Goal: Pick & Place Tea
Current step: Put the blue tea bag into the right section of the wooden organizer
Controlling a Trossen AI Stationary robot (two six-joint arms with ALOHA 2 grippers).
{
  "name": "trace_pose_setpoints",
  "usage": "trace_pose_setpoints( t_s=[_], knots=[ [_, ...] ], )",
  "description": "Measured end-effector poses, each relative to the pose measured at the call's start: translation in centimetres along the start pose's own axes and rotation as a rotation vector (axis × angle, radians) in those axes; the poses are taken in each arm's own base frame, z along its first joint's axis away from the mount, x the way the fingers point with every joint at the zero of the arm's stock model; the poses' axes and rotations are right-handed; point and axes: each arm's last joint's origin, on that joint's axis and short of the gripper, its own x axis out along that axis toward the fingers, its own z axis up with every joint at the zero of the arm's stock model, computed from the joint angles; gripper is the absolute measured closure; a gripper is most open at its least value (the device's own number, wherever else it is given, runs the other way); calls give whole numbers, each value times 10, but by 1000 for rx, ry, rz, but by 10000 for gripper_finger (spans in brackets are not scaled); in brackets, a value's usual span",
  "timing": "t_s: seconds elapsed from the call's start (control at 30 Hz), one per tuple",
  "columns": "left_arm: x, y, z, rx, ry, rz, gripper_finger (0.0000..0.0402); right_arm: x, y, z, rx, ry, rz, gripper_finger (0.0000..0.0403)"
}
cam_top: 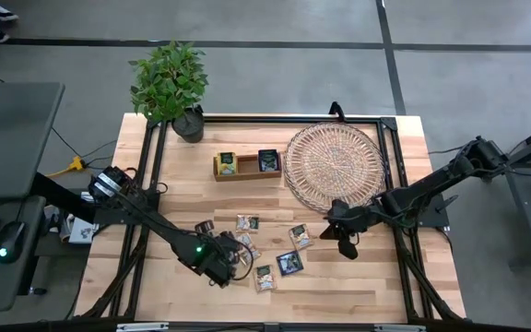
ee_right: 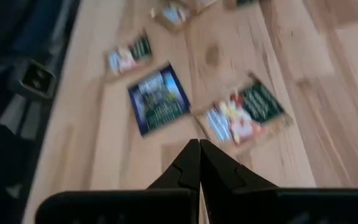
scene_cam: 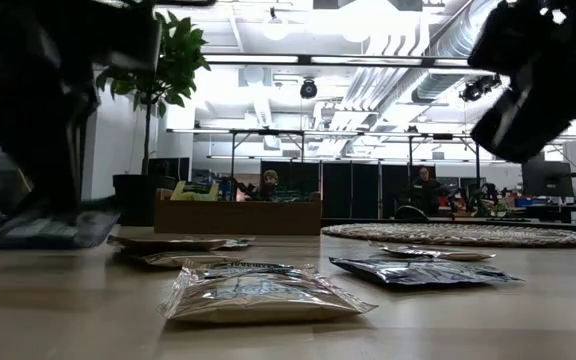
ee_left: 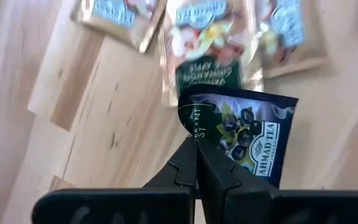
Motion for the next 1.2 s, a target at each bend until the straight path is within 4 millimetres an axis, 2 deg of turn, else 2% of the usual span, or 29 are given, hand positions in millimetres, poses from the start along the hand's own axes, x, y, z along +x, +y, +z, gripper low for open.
trace_pose_setpoints(
  t_s=[0.2, 0.47, 0.7, 0.97, 1.2],
  knots=[
    [-12, -4, 13, -25, -127, 22, 401, -1, 4, 10, 1, -118, 7, 403],
    [-22, 5, 48, -62, -266, 79, 401, -2, -7, 30, 69, -264, 9, 387],
    [-28, 18, 86, -20, -362, 96, 401, -5, -21, 45, 111, -315, 63, 323],
    [-28, 32, 119, -18, -457, 96, 401, -10, -35, 59, 158, -388, 103, 238],
    [-26, 42, 142, 1, -544, 85, 401, -9, -48, 65, 181, -406, 99, 215]
  ],
)
